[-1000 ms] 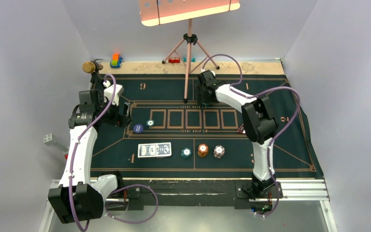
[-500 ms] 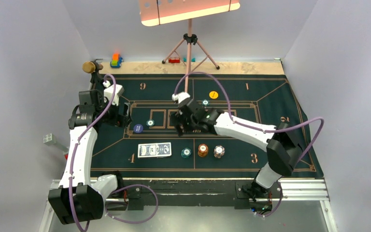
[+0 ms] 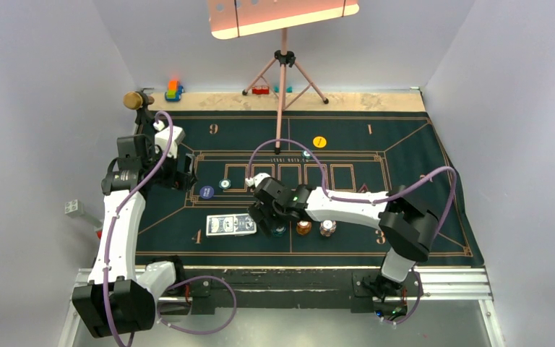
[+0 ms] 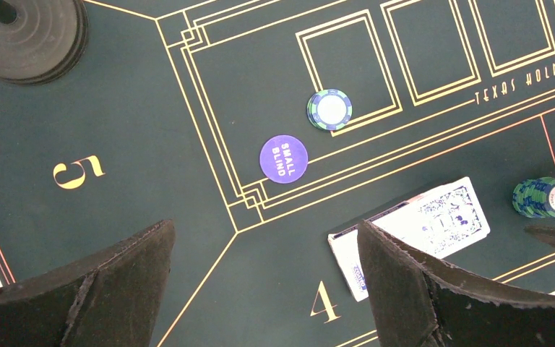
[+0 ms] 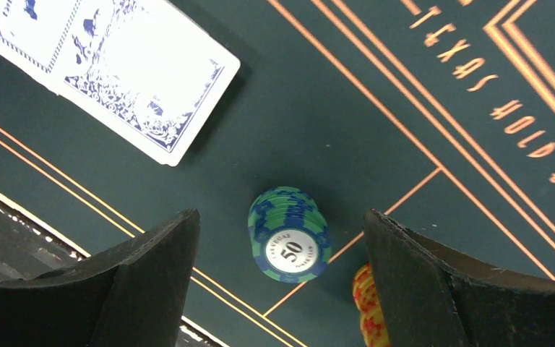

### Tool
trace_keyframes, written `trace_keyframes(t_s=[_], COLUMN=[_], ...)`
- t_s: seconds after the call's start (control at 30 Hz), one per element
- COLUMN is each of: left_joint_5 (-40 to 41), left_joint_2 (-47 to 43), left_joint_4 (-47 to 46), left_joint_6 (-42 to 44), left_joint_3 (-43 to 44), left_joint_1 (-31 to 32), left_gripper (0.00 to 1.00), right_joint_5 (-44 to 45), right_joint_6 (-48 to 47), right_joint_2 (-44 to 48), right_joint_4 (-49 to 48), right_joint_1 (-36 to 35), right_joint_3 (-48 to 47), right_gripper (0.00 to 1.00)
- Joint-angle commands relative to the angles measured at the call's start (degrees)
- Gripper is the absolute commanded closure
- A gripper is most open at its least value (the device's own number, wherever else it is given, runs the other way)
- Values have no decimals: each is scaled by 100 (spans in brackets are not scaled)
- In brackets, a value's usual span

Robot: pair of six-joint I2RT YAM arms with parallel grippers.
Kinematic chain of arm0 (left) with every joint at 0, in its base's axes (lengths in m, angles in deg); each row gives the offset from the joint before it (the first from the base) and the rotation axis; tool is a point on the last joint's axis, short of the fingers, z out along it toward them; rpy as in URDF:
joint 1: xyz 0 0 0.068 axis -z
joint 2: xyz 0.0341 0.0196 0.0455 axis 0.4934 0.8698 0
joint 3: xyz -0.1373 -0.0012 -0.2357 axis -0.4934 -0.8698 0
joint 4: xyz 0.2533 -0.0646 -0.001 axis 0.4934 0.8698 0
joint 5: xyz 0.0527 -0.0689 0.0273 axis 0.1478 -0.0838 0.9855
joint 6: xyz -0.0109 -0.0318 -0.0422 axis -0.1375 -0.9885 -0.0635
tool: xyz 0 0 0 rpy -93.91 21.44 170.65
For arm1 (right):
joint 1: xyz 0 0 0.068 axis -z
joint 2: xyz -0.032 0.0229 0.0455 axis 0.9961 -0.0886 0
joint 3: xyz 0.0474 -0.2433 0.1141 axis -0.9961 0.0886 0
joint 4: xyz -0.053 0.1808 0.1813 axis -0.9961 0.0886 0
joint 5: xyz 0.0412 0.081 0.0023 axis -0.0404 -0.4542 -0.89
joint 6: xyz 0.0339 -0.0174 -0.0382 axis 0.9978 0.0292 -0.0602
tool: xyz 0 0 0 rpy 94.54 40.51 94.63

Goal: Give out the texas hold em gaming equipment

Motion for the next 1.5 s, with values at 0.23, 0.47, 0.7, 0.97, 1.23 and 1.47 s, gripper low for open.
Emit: trace_keyframes(t_s=[0.23,0.47,0.7,0.97,1.23,1.47], left_joint_5=[-112,-94,-87,-72,-81,-88], left_joint_2=[-121,-116,-119,-118,-119,-130], left_joint_4=[-96,-106,-105,-114,-116,-103], left_joint_6=[66,75,77,74,83,77], left_joint_3=[-41,-46,-40,-49,-50,-51], left_joint_1=[-55,-56,-53,-50,-53,-52], left_gripper=[0,0,0,0,0,0], right_joint_5=[-34,36,41,33,89,146], right_joint_6=[275,317,294,202,188,100], right_joint_2=[-394,-421,-422,-441,-353,-188], right_joint_4=[-231,-257,-253,-97,31,255], right_joint_1=[-243,-243,-243,-243,-243,-243], right_joint_3=[205,352,288,127,-36,-318], right_gripper=[14,19,30,48,59,60])
